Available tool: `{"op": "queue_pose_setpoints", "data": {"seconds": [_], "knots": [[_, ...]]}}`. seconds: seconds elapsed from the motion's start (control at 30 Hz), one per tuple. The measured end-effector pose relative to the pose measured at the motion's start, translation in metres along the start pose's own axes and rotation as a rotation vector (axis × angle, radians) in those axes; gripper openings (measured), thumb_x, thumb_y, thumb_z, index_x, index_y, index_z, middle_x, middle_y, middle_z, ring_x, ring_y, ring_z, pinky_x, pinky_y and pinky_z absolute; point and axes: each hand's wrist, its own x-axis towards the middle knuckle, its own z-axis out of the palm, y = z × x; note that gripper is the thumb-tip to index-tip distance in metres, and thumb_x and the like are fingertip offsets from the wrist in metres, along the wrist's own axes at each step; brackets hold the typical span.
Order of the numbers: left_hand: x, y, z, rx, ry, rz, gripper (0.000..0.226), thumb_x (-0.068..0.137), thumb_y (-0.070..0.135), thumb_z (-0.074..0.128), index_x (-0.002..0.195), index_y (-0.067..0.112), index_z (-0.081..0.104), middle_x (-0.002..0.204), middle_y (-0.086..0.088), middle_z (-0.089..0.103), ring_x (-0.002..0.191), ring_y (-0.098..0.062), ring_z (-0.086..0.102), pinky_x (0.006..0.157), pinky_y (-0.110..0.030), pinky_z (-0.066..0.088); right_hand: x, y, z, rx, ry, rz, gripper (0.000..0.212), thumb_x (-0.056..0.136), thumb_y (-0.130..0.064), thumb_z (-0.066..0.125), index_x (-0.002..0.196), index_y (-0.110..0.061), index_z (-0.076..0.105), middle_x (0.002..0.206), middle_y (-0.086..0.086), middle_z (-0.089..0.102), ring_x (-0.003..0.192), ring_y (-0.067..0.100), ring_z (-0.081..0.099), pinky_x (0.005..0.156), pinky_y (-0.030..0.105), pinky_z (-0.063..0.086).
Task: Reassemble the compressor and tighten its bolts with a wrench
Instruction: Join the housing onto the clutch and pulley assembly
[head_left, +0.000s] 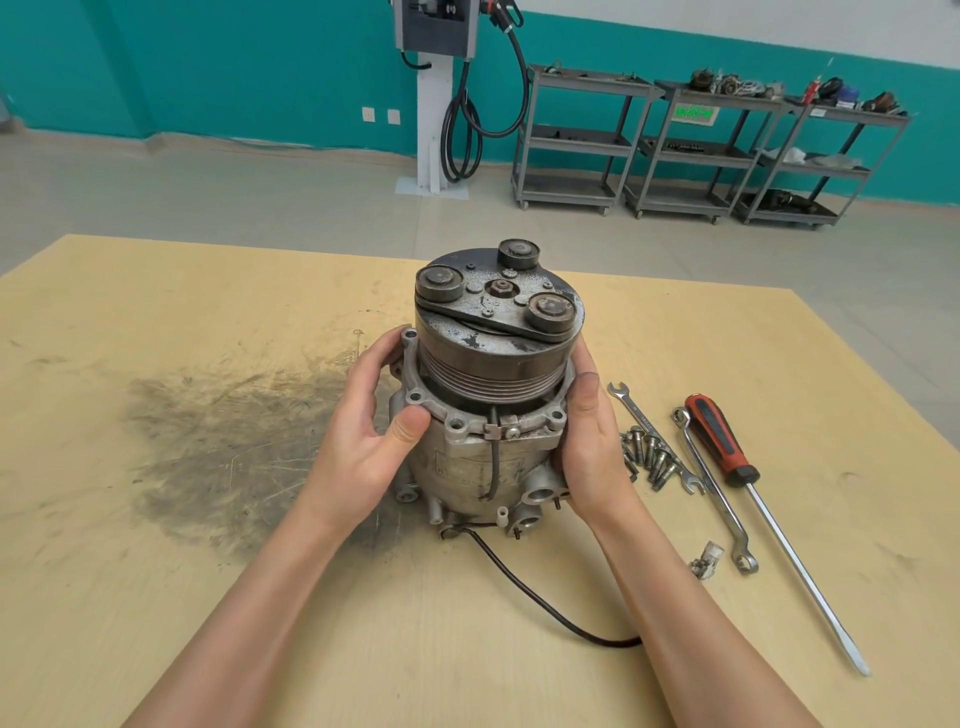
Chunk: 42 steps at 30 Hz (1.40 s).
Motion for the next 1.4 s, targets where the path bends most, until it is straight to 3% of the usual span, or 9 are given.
{"op": "queue_pose_setpoints", "data": {"seconds": [0.17,0.3,0.47,0.6,0.73,0.9,1.1,1.3,1.4], "knots": [[0.004,0.002,-0.005,0.010,-0.044,-0.032,0.112,0.057,0.092,0.053,0.146,0.028,0.028,0.153,0.007,0.034,0.141,-0.002,0.031,0.119,-0.043,0.028,0.000,-0.001,0.000,0.045,-0.011,0.037,0.105,0.084,-0.079,0.041,0.154,-0.004,0.020,0.158,0.014,0.031,0.147,0.026,0.028,0.118,0.055,0.022],[0.006,0.003,-0.005,0.007,-0.080,-0.070,0.122,0.051,0.094,0.056,0.148,0.027,0.026,0.156,0.005,0.031,0.144,-0.006,0.029,0.119,-0.044,0.026,-0.001,0.001,-0.002,0.052,-0.007,0.056,0.106,0.081,-0.081,0.044,0.151,-0.003,0.028,0.151,0.015,0.042,0.141,0.027,0.039,0.115,0.055,0.029],[0.003,0.006,-0.006,0.015,-0.044,-0.055,0.116,0.057,0.092,0.054,0.148,0.025,0.032,0.154,0.012,0.035,0.140,0.004,0.030,0.115,-0.020,0.027,0.000,0.001,-0.002,0.029,0.002,0.068,0.106,0.078,-0.084,0.043,0.149,-0.005,0.033,0.148,0.010,0.047,0.137,0.020,0.044,0.114,0.050,0.033],[0.000,0.008,-0.003,0.055,-0.004,-0.050,0.118,0.059,0.093,0.050,0.150,0.021,0.032,0.154,0.011,0.035,0.141,0.002,0.030,0.116,-0.028,0.025,0.000,-0.001,-0.001,0.033,0.002,0.075,0.104,0.079,-0.083,0.044,0.150,-0.008,0.032,0.149,0.007,0.046,0.139,0.019,0.042,0.115,0.051,0.031],[0.001,0.010,0.000,0.047,0.020,-0.045,0.109,0.060,0.095,0.046,0.145,0.029,0.032,0.153,0.011,0.036,0.140,0.003,0.030,0.117,-0.030,0.024,-0.001,-0.002,0.000,0.013,0.009,0.068,0.107,0.077,-0.085,0.043,0.150,-0.008,0.031,0.150,0.005,0.045,0.140,0.018,0.040,0.116,0.050,0.030],[0.001,0.009,0.004,0.109,0.047,0.006,0.112,0.067,0.093,0.039,0.149,0.016,0.033,0.153,0.002,0.037,0.144,-0.014,0.029,0.118,-0.051,0.024,-0.002,-0.001,0.000,0.022,0.023,0.054,0.109,0.075,-0.086,0.044,0.150,-0.007,0.031,0.151,0.004,0.044,0.140,0.015,0.039,0.117,0.046,0.030],[0.003,0.006,0.003,0.139,0.041,0.051,0.112,0.071,0.092,0.035,0.149,0.012,0.034,0.151,-0.001,0.040,0.142,-0.017,0.033,0.116,-0.053,0.026,-0.003,-0.001,0.003,0.045,0.040,0.071,0.111,0.074,-0.086,0.046,0.150,-0.007,0.030,0.153,0.007,0.041,0.143,0.019,0.036,0.118,0.050,0.028],[0.010,0.003,-0.018,0.070,-0.111,0.000,0.105,0.063,0.092,0.048,0.145,0.028,0.035,0.151,0.009,0.039,0.141,-0.007,0.034,0.117,-0.044,0.028,-0.005,-0.011,-0.007,-0.065,-0.033,0.091,0.114,0.070,-0.090,0.041,0.151,-0.011,0.028,0.157,0.003,0.034,0.146,0.015,0.029,0.121,0.045,0.023],[0.006,-0.002,-0.032,0.042,-0.020,0.071,0.083,0.080,0.079,0.047,0.145,0.027,0.039,0.146,0.019,0.044,0.139,0.001,0.035,0.114,-0.023,0.027,-0.007,-0.018,-0.040,-0.142,-0.029,0.033,0.091,0.079,-0.083,0.041,0.147,-0.024,0.033,0.147,-0.012,0.045,0.139,0.002,0.038,0.113,0.027,0.034]]}}
